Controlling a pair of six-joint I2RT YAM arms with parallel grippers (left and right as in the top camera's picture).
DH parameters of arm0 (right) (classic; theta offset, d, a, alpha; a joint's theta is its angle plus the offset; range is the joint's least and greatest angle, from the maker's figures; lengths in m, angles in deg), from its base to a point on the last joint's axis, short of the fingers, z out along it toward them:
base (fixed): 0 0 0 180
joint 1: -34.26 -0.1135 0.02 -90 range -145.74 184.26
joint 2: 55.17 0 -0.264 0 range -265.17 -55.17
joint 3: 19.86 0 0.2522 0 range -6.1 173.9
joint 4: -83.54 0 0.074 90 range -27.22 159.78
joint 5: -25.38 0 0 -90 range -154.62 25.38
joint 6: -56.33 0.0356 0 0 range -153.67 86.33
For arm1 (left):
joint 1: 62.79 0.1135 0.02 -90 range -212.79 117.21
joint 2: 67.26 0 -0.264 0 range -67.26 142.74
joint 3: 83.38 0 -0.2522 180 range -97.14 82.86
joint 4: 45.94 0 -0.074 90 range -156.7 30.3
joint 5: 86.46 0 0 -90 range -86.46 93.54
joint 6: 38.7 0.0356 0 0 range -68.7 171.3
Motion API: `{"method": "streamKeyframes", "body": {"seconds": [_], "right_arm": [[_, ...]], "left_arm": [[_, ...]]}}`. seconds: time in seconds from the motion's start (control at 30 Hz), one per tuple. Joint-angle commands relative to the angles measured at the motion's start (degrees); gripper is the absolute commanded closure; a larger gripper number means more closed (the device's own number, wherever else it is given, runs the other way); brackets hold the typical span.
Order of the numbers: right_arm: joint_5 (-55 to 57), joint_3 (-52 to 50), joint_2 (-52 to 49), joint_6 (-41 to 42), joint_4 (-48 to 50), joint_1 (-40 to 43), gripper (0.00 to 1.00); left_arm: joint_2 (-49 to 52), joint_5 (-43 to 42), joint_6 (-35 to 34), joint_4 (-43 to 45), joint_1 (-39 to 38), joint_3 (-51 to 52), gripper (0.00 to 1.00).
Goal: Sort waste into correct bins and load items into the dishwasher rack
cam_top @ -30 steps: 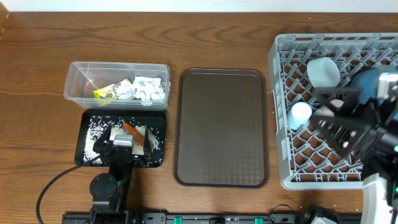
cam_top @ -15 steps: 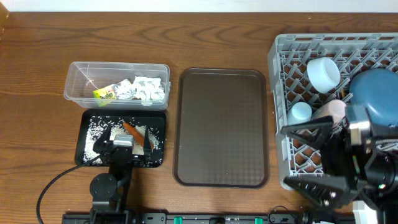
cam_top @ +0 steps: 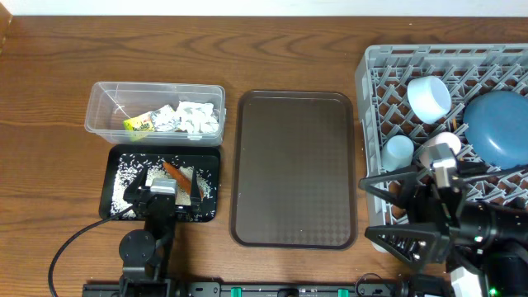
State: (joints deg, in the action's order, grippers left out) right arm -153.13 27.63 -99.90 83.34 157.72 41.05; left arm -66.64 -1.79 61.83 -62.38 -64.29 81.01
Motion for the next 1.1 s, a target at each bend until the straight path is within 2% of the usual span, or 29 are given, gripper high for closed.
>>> {"method": "streamKeyframes", "body": {"seconds": [0.0,0.27,0.73,1.07], "right_arm": [[-0.70,-2.32,0.70,0.37,2.05,-0.55,0.01],[-0.70,-7.72,0.52,0.37,2.05,-0.90,0.01],[-0.70,-25.38,0.50,0.37,2.05,-1.99,0.01],[-0.70,-28.35,0.61,0.37,2.05,-1.99,0.01]], "left_arm": [[-0.39,0.42,-0.28,-0.92,0.35,1.62,0.00],[-0.39,0.42,-0.28,-0.92,0.35,1.62,0.00],[-0.39,0.42,-0.28,-0.92,0.35,1.62,0.00],[-0.39,0.42,-0.28,-0.92,0.35,1.62,0.00]]}}
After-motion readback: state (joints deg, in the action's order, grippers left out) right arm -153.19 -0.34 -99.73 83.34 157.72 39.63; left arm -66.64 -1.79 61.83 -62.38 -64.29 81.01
